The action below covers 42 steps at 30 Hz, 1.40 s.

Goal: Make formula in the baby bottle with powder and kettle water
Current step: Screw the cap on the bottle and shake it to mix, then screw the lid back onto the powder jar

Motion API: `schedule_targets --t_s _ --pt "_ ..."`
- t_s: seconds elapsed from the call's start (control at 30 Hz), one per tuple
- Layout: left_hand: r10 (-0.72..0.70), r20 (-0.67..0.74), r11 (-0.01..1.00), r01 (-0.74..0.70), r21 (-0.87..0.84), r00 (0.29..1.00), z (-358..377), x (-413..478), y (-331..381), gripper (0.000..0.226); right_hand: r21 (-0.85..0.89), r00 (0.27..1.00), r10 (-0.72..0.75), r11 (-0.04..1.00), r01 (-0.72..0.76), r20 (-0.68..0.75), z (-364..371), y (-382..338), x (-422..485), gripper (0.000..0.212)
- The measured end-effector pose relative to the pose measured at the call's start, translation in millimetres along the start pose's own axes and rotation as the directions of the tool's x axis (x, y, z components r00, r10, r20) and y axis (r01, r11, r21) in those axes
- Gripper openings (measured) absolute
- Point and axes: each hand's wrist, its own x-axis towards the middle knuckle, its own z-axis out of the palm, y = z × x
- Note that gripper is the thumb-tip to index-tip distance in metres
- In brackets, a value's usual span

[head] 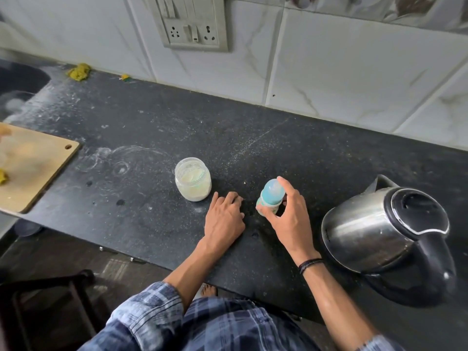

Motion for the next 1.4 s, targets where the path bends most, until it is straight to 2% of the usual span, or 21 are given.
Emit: schedule_targets --t_s 0.13,0.3,0.43,0.63,0.93,1.07,1.27,1.4 --pt "-0.004 0.007 1.000 0.004 -0.027 1.000 -1 -1 -1 0.049 0.069 0.997 0.070 0.995 -0.068 -0.036 4 0 -9 0.101" --pt "0.007 0.023 0.995 -0.005 -0.098 1.000 -8 -4 -5 0.052 0.070 0.984 0.137 0.989 -0.130 -0.113 10 -4 -30 0.100" --pt "0.049 0.018 0.982 -0.045 -0.183 0.999 -12 -9 -12 0.053 0.136 0.955 0.240 0.966 -0.218 -0.174 15 -8 -50 0.081" --pt "0.115 -0.087 0.953 -0.135 -0.271 0.990 -16 -21 -25 0.043 0.083 0.952 0.267 0.963 -0.257 -0.147 22 -17 -78 0.042" --pt "0.058 -0.093 0.929 -0.088 -0.360 0.994 -16 -56 -48 0.033 0.045 0.952 0.303 0.952 -0.302 -0.029 38 -39 -96 0.026" --pt "-0.030 -0.137 0.924 -0.025 -0.381 0.990 -22 -65 -54 0.031 -0.005 0.962 0.265 0.964 -0.265 0.073 38 -44 -92 0.034" --pt "-0.140 -0.131 0.910 0.076 -0.407 0.982 -28 -74 -57 0.030 -0.076 0.935 0.211 0.977 -0.197 0.284 42 -43 -73 0.073" --pt "-0.192 -0.136 0.901 0.119 -0.417 0.972 -29 -87 -53 0.029 -0.101 0.914 0.172 0.984 -0.145 0.367 45 -50 -57 0.091"
